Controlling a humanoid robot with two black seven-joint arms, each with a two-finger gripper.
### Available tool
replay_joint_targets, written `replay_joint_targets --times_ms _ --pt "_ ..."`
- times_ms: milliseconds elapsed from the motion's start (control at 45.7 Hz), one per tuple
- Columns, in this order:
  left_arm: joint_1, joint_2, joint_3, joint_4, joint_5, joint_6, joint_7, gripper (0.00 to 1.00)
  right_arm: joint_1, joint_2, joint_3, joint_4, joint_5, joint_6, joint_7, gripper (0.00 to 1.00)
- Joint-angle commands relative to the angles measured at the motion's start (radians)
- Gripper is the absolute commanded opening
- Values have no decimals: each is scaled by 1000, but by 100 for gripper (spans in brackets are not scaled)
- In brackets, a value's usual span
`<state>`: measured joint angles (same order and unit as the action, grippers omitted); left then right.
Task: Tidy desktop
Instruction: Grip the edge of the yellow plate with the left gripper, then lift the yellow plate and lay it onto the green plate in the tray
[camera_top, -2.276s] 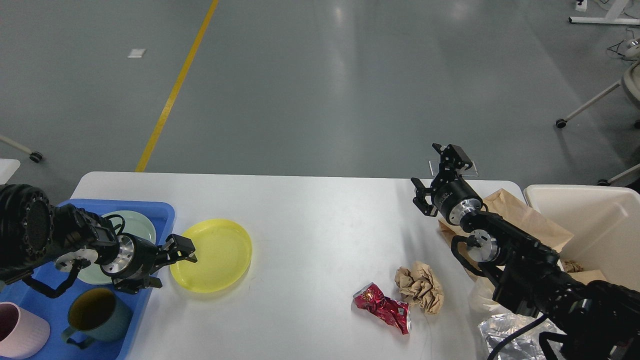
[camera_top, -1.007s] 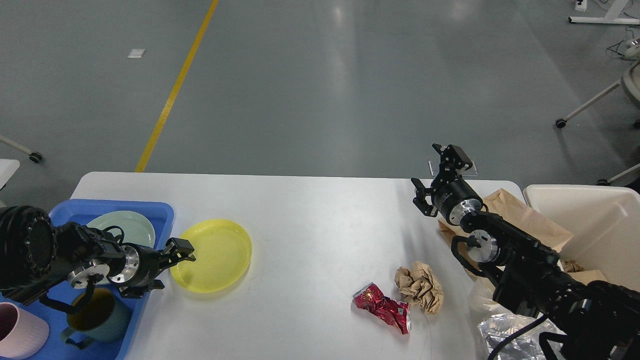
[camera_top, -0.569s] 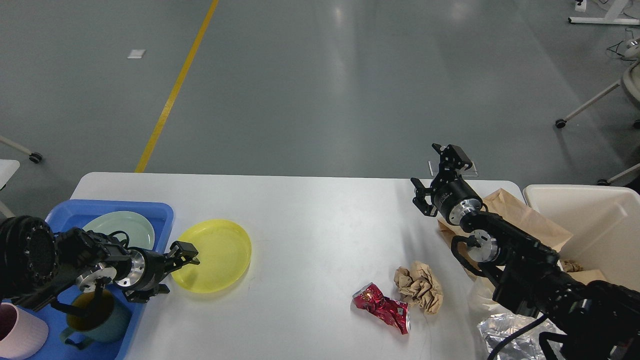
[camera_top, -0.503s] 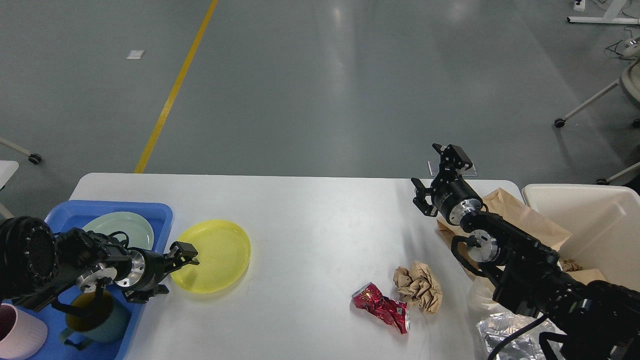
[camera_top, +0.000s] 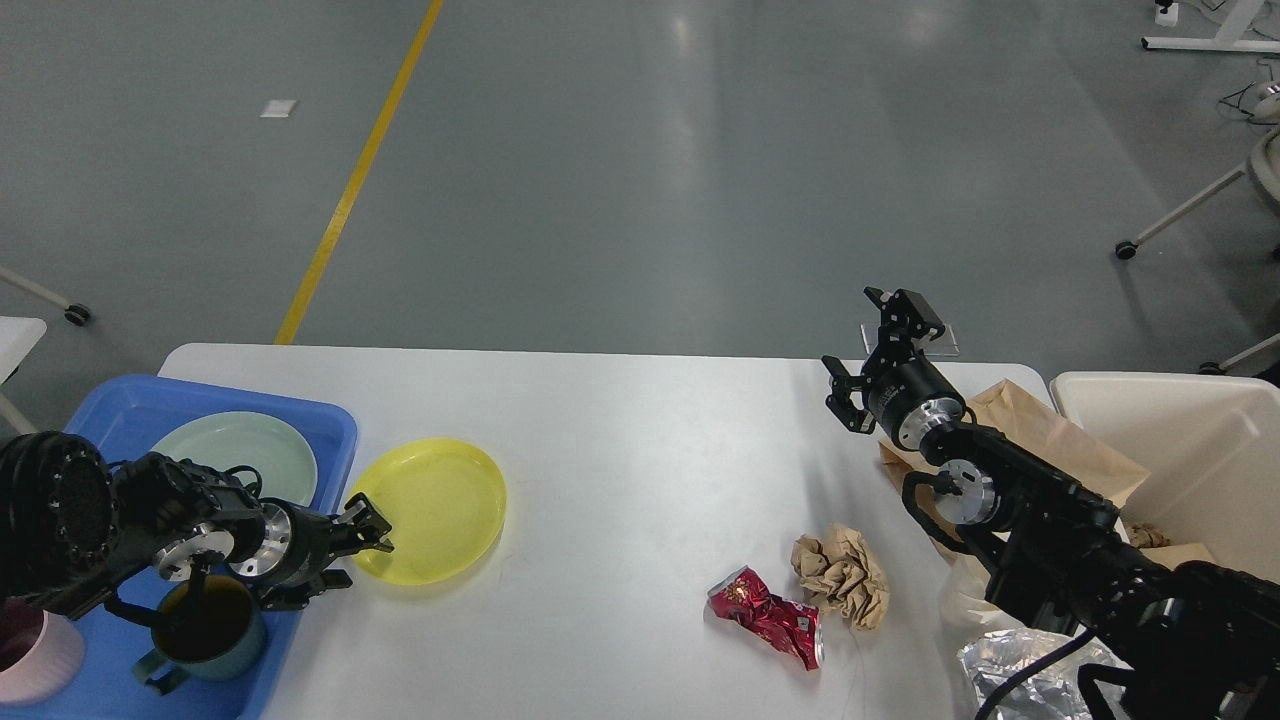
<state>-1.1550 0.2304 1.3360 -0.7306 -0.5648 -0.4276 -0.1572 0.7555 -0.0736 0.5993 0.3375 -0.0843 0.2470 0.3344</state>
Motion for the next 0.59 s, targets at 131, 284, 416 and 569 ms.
replay_joint_targets --times_ms 131,284,416,569 --pt "-6 -2 -1 0 2 -59 -1 41 -1 0 1 0 0 0 0 100" --pt "-8 -2 -1 0 2 -62 -2 41 -1 0 1 0 0 0 0 100" --pt "-9 -2 -1 0 2 -62 -4 42 1 0 1 0 0 0 0 100" --pt "-11 -2 -1 0 2 -63 -4 39 1 0 1 0 0 0 0 100"
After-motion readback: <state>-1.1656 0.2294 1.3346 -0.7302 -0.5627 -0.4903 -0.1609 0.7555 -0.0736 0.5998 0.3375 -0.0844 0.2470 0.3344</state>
